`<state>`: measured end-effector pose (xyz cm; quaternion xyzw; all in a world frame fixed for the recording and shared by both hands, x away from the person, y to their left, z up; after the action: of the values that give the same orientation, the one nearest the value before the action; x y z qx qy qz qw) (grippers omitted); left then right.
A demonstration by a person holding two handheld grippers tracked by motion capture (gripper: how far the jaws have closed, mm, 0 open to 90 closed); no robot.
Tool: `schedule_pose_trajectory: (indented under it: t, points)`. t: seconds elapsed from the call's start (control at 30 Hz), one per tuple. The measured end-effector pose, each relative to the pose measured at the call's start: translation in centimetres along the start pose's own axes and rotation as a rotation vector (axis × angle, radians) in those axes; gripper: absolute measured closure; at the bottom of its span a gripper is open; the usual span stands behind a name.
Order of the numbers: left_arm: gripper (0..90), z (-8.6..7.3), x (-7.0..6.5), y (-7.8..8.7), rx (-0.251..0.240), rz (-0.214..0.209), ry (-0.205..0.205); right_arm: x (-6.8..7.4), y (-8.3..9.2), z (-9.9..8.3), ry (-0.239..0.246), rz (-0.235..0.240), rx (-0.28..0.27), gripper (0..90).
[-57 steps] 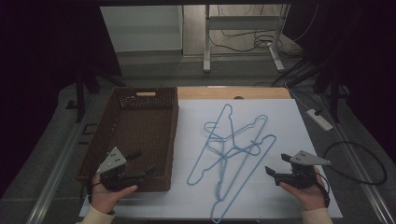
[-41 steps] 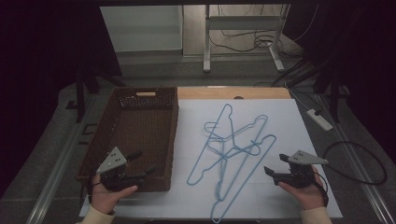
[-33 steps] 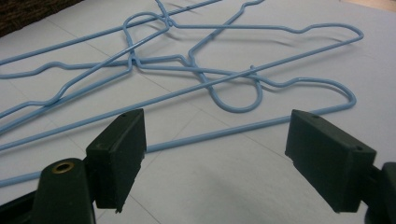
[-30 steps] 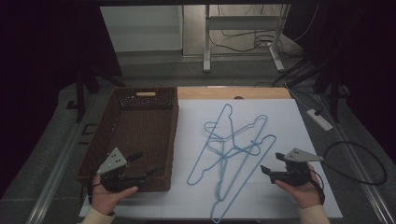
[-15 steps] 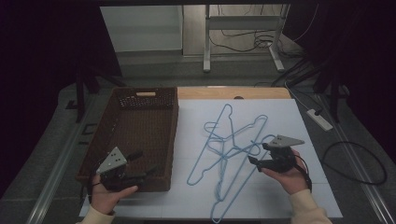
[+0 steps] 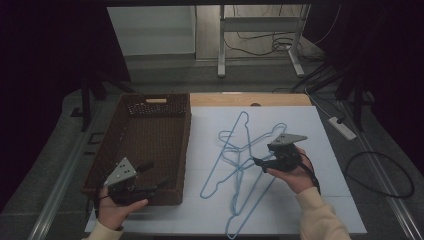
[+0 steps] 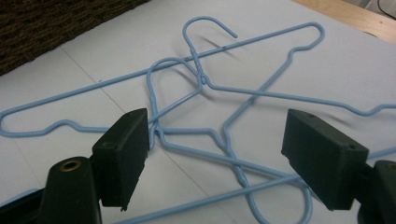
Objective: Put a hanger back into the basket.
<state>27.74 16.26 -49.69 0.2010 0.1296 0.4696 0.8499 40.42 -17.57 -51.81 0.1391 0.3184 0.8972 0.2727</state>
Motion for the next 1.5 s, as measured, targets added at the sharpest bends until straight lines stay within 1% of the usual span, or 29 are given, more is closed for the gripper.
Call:
schedule_pose_trajectory:
  t: [0.17, 0.23, 0.33, 0.4, 0.83, 1.17, 1.33, 1.5]
  points:
    - [25.2, 0.0, 0.0, 0.0, 0.001, -0.001, -0.002, 0.2, -0.7, 0.7, 0.01, 0.008, 0.01, 23.7]
    - [25.2, 0.0, -0.1, 0.0, 0.001, -0.003, -0.002, 0.2, -1.3, 1.2, 0.015, 0.016, 0.014, 24.0]
    - [25.2, 0.0, 0.0, 0.0, 0.0, -0.004, -0.002, 0.1, -1.7, 1.4, 0.015, 0.019, 0.021, 24.1]
    - [25.2, 0.1, 0.0, 0.0, 0.0, -0.004, -0.002, 0.0, -2.4, 1.7, 0.013, 0.027, 0.027, 24.4]
    - [25.3, 0.1, 0.0, 0.0, 0.0, -0.005, -0.004, -0.3, -4.3, 3.2, 0.022, 0.038, 0.046, 24.4]
    - [25.3, 0.1, -0.1, 0.0, 0.001, -0.006, -0.003, -0.9, -5.6, 3.5, 0.005, 0.044, 0.071, 25.4]
    - [25.4, 0.1, -0.1, 0.0, -0.001, -0.006, -0.004, -1.3, -6.7, 3.8, 0.002, 0.051, 0.09, 27.7]
    - [25.4, 0.0, 0.0, -0.1, 0.003, -0.006, -0.004, -1.9, -8.0, 3.5, -0.001, 0.06, 0.13, 31.3]
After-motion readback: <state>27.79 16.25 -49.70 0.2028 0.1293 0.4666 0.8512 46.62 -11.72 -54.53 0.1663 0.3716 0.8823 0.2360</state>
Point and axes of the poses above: each handheld gripper's, and its own axes: y roughly backward along the jaws, z roughly out of its top, x roughly to its left, the point moved 9 cm from there along -y, roughly forward along the jaws, and after that the axes turned 10 degrees about z, right-handed, at the moved point
